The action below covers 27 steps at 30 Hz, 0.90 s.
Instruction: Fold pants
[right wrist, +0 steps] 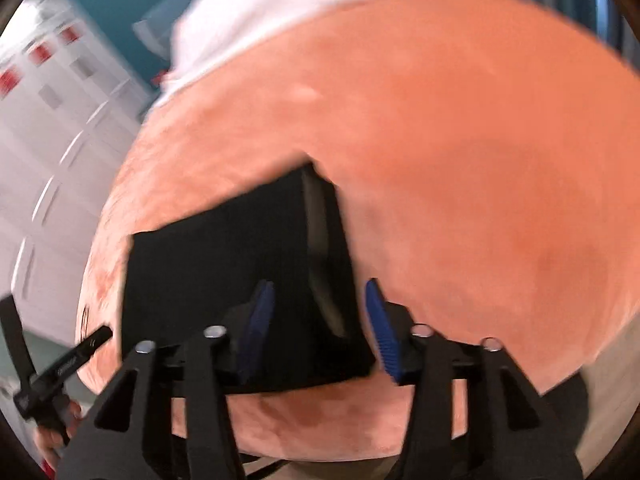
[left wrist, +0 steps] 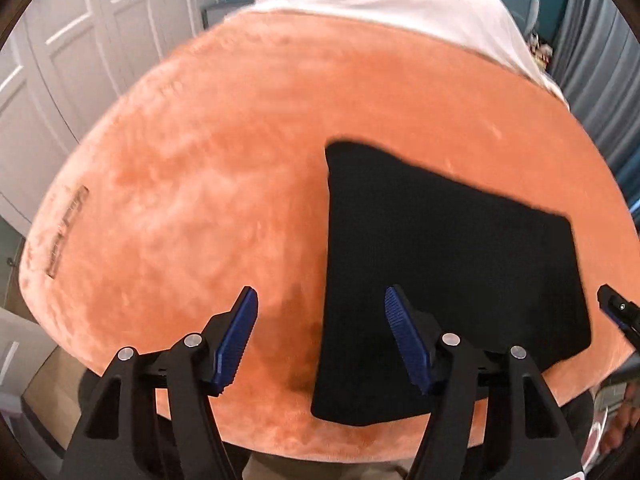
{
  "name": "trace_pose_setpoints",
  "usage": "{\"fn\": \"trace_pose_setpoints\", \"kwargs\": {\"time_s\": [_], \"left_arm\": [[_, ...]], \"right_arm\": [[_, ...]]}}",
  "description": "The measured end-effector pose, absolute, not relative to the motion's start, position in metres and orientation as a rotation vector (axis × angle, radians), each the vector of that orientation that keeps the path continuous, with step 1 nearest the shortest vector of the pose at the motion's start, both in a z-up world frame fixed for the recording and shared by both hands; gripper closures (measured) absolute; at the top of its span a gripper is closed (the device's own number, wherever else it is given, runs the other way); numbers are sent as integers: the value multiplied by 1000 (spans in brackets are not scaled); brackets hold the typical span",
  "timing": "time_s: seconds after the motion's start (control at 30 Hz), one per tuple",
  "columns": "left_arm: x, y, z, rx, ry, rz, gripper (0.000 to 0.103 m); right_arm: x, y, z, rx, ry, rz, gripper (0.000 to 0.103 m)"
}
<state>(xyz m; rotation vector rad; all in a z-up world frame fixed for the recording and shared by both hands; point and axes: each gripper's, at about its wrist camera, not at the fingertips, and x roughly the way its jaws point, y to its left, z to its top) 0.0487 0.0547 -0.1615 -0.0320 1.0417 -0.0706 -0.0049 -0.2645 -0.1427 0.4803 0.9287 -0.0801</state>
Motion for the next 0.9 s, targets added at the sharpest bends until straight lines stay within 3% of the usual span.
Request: {"fn": "trace_pose_setpoints", "kwargs": {"time_s": [0.03,0.13,0.3,0.47,0.57,0.6,0.77,0.9], "left_arm": [[48,55,-158,-24,1034,-63,38],[51,39,-159,50,1049,-30,38],[43,35,-170,182,1091,11,38],[42,43,-188,214,1108,23,34],[45,44,-193,209,1109,12,33],[44,43,-192,221,1105,13,33],[39,39,-187,247,1083,5,33],[35,33,-188,239,1099,-15,33]], "right_arm": [[4,-251,-133,432,926,-41,80],[45,-212,-118,281,930,57,86],[126,-218,-196,153,1113,-46,90],[103,-232,-151,289,993,-31,88],[102,-239,-190,143,1105,-96,92],[95,-249,-196,213,1105,-99,92],[52,-238,-150,330,979,-39,89],[28,-227,-190,217,1098,-43,93]]}}
